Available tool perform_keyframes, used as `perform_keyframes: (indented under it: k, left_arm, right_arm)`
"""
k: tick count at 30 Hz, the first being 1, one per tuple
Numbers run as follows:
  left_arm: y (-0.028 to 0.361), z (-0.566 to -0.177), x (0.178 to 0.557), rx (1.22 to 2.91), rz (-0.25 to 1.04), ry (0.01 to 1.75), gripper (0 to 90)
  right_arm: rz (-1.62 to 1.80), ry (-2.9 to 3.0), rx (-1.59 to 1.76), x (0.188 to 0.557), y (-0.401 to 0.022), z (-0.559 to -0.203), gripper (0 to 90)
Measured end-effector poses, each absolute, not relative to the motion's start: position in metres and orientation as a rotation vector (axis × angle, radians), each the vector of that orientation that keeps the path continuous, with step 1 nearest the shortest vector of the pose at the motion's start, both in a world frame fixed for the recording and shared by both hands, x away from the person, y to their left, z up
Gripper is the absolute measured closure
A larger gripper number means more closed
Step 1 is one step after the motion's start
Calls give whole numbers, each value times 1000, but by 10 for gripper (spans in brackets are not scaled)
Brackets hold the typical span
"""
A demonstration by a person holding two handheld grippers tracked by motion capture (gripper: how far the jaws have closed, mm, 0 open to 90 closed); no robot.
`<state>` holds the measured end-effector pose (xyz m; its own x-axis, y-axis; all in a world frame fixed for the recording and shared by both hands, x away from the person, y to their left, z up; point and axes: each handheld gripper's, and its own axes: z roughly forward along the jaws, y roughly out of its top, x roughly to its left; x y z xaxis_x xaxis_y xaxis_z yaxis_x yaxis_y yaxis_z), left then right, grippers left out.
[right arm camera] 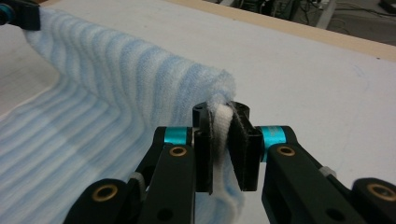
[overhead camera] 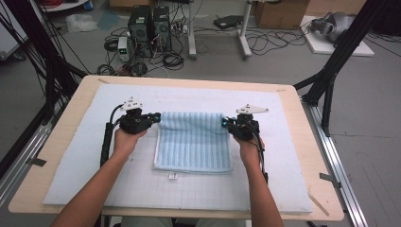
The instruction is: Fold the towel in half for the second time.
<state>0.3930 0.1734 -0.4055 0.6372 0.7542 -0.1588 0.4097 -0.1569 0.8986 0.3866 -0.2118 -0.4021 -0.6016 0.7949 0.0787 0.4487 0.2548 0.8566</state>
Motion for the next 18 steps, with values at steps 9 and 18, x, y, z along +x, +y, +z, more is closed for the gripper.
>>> perform_keyframes:
  k: [9,18]
  left_arm:
    - [180,-406,367,1764,375,863,863]
    - [182,-415,338,1793,345,804,863]
  right_arm:
    - [1297,2171,1075,364,-214,-401,803]
    - [1313,2188,1040,341,-221,-410,801]
